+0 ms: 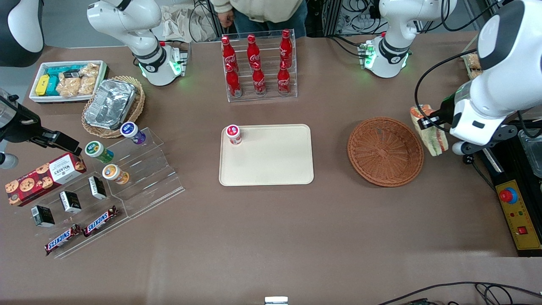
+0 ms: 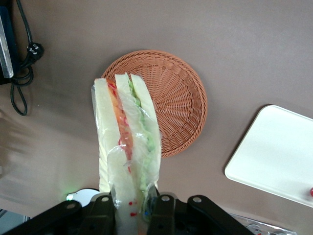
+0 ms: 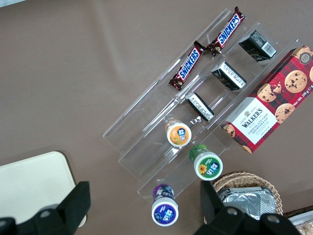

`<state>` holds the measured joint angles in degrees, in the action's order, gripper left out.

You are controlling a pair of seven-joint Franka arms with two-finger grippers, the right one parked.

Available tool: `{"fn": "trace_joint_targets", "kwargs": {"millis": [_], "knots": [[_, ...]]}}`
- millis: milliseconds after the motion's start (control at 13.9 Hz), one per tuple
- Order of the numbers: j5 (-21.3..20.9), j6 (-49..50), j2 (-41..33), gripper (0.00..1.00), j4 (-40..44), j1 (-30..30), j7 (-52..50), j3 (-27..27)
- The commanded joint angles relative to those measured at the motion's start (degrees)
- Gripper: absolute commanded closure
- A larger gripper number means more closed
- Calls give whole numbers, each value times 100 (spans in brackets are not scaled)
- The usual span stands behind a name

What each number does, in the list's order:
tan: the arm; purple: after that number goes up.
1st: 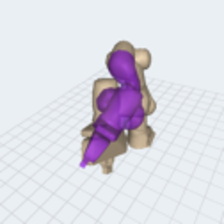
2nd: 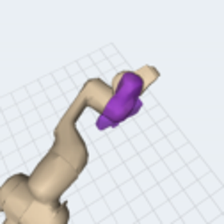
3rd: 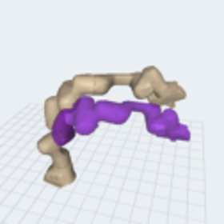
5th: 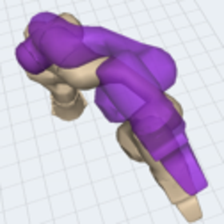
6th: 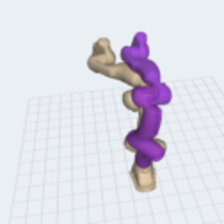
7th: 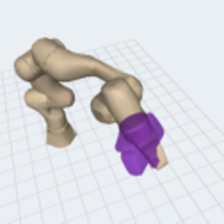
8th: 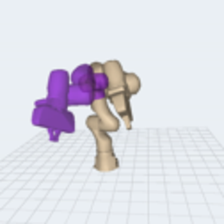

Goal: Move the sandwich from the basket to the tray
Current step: 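Lift the sandwich up out of the basket with the left gripper, then carry the sandwich over the cream tray with the left gripper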

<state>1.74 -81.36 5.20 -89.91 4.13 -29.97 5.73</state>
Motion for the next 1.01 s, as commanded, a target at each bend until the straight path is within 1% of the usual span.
{"fn": "trace_joint_targets", "kwargs": {"millis": [0,360,576,648,792,936], "knots": [[-42,129,105,100,158,-27,141,33],[-16,120,113,100,115,166,246,173],[-42,102,254,100,114,736,141,209],[10,85,306,100,158,799,115,226],[133,-81,420,100,158,975,-322,340],[151,-301,578,100,158,1325,-614,358]]}}
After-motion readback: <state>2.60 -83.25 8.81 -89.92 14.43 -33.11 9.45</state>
